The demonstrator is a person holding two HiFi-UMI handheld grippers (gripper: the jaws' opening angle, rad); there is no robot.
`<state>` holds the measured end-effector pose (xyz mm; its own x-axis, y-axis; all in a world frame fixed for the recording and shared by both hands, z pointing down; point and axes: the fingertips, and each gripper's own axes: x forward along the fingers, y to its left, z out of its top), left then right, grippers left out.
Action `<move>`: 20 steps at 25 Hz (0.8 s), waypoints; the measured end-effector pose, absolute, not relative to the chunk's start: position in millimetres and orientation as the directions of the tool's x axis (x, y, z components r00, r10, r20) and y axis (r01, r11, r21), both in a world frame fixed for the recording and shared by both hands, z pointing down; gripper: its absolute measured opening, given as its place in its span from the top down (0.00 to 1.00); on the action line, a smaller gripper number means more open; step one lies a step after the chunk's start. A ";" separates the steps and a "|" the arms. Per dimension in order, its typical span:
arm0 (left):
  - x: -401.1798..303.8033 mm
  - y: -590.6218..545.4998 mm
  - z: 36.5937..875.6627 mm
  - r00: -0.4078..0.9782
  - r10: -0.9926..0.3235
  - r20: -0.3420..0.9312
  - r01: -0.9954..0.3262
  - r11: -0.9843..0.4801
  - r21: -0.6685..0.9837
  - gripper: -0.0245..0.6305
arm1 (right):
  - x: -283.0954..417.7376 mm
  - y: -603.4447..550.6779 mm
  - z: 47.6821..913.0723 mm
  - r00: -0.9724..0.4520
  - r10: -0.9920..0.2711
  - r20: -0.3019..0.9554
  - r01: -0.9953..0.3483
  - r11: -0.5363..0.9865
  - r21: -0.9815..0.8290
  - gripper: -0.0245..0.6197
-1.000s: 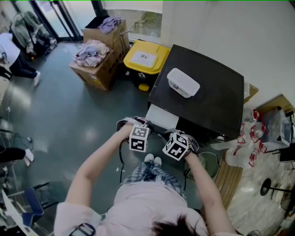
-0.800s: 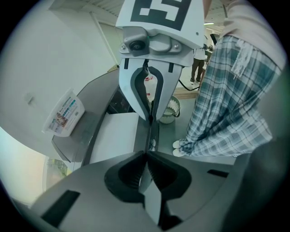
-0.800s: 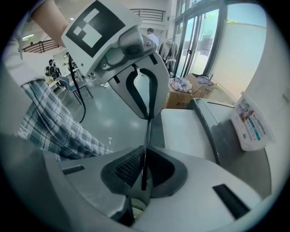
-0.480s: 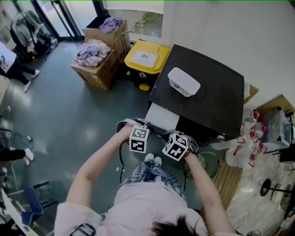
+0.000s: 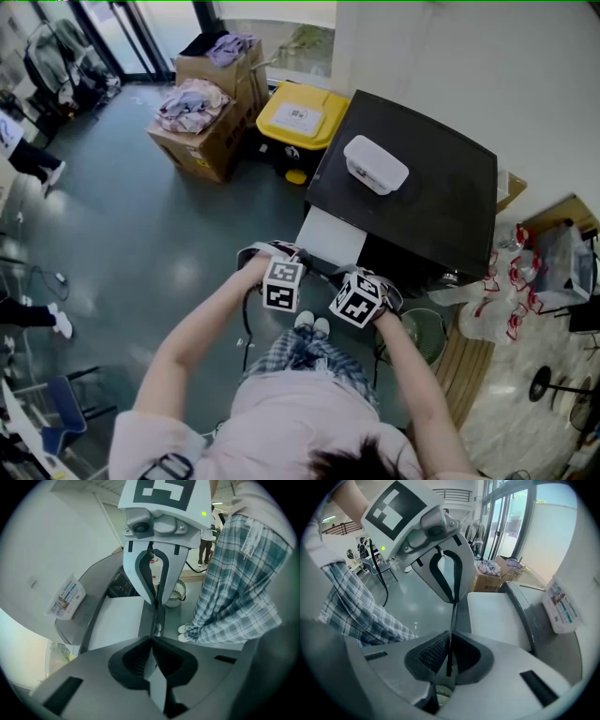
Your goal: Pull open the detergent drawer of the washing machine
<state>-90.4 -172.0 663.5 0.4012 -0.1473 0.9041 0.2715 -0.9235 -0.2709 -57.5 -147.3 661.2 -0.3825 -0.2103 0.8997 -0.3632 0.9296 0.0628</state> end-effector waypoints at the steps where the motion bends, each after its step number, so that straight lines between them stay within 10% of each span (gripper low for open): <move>1: -91.1 -171.2 664.0 0.399 -0.148 0.905 0.274 -0.923 -0.272 0.89 | -58.2 -146.3 661.7 -0.383 -0.209 0.900 -0.362 0.930 0.062 0.90; 20: -95.8 -167.2 662.9 0.403 -0.132 0.906 0.274 -0.927 -0.257 0.90 | -62.6 -141.4 658.4 -0.400 -0.178 0.899 -0.353 0.935 0.029 0.90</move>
